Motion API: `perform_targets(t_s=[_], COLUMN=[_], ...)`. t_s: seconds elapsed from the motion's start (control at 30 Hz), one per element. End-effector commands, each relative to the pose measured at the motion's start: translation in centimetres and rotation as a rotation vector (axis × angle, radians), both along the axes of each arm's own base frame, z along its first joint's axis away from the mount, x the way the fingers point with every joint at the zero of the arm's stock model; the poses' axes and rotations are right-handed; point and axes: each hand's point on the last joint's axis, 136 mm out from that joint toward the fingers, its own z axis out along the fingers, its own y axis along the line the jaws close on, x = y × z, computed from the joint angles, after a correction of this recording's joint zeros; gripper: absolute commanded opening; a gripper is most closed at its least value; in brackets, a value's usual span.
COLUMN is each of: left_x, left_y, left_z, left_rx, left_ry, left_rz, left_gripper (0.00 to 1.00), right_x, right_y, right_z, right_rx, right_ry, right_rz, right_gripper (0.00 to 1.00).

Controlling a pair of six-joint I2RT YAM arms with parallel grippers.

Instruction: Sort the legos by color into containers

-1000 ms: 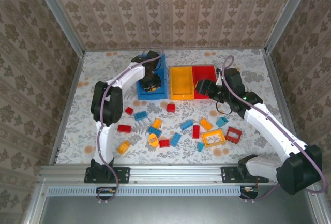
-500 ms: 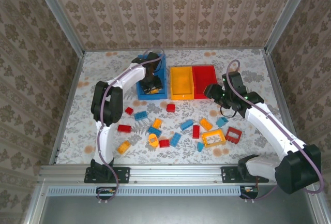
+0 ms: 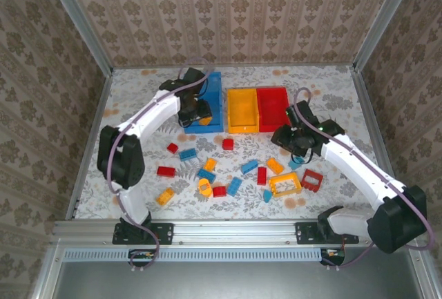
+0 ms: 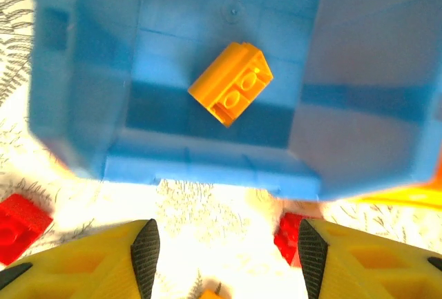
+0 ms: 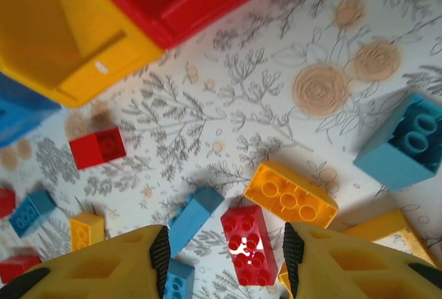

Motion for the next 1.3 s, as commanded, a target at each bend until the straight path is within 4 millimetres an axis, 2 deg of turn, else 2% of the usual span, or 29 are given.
perform_targets(t_s=[0.0, 0.17, 0.3, 0.43, 0.53, 0.63, 0.8, 0.93, 1.13, 1.27], left_x=[-1.4, -4.6, -7.7, -10.4, -12.0, -12.8, -13.0, -13.1, -13.3, -13.3], left_y=[0.5, 0.0, 0.4, 1.3, 2.0, 2.5, 2.3, 2.1, 2.0, 2.0], left_z=[2.0, 4.7, 5.7, 5.2, 4.7, 4.2, 4.5, 4.6, 4.8, 4.9], left_rx=[-0.014, -0.037, -0.016, -0.028, -0.032, -0.032, -0.049, -0.058, -0.071, -0.073], left_ry=[-0.060, -0.148, -0.224, -0.255, -0.264, -0.259, -0.264, -0.264, -0.270, -0.272], left_rz=[-0.018, -0.155, -0.285, -0.352, -0.372, -0.369, -0.376, -0.388, -0.393, -0.392], left_gripper=[0.58, 0.56, 0.55, 0.55, 0.54, 0.54, 0.54, 0.54, 0.54, 0.54], right_x=[-0.4, -1.0, -1.1, -0.5, -0.6, -1.1, -1.2, -2.1, -1.8, -1.4], right_y=[0.2, 2.1, 5.0, 7.6, 8.8, 9.8, 10.8, 10.7, 11.1, 11.1], right_z=[-0.5, -1.3, -1.9, -3.4, -4.5, -5.9, -7.8, -9.1, -10.9, -11.5], right_rx=[-0.074, -0.097, -0.038, 0.120, 0.185, 0.246, 0.264, 0.237, 0.235, 0.215], right_ry=[0.002, 0.031, 0.065, 0.139, 0.209, 0.265, 0.300, 0.337, 0.367, 0.358], right_rz=[0.064, 0.168, 0.168, 0.035, -0.078, -0.185, -0.289, -0.345, -0.390, -0.396], right_gripper=[0.51, 0.51, 0.53, 0.53, 0.54, 0.54, 0.53, 0.53, 0.51, 0.44])
